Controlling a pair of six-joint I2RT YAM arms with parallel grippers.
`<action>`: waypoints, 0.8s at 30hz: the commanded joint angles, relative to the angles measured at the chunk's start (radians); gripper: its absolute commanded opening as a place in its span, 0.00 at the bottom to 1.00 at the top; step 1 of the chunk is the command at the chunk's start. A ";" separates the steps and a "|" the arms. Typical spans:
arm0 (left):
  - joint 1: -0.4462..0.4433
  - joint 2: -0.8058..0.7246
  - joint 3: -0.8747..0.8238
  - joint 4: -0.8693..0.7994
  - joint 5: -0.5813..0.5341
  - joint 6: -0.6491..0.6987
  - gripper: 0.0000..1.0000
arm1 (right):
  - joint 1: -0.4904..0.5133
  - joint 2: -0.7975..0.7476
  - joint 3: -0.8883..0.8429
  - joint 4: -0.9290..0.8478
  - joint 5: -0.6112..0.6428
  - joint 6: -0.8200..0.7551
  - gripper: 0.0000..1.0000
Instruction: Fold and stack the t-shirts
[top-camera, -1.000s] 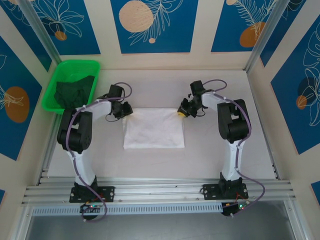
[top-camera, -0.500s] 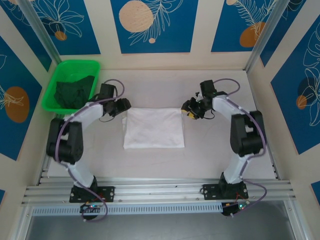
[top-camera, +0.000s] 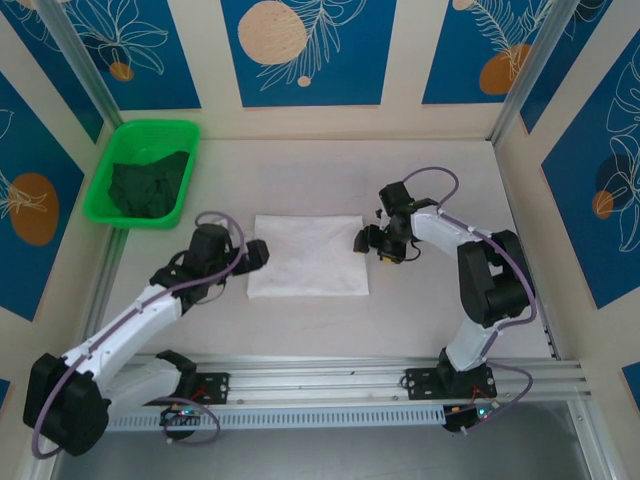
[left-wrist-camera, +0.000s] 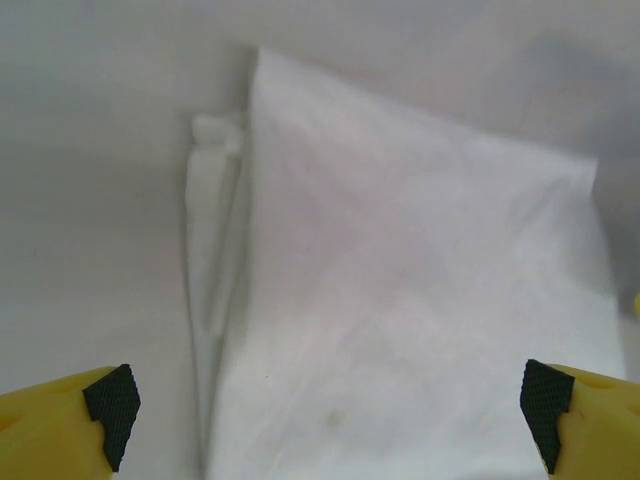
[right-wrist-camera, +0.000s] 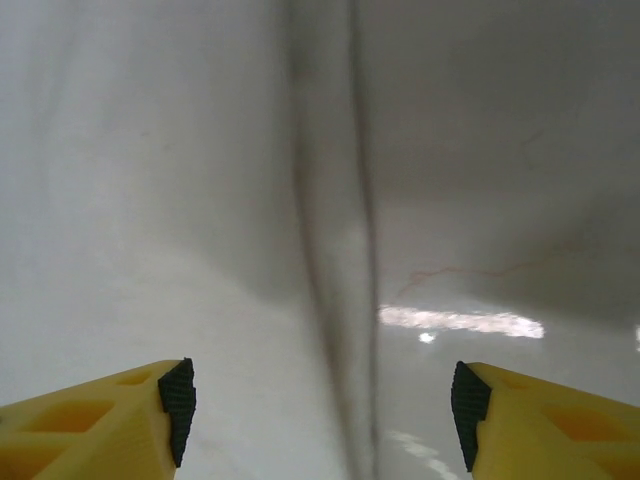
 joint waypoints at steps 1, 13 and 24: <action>-0.028 -0.100 -0.059 -0.047 -0.096 0.038 1.00 | 0.000 0.038 0.066 -0.035 0.059 -0.076 0.66; -0.026 -0.279 -0.162 -0.078 -0.197 0.012 1.00 | 0.084 0.255 0.243 -0.138 0.121 -0.051 0.37; -0.026 -0.368 -0.182 -0.111 -0.222 -0.040 1.00 | -0.096 0.255 0.462 -0.108 0.372 -0.090 0.03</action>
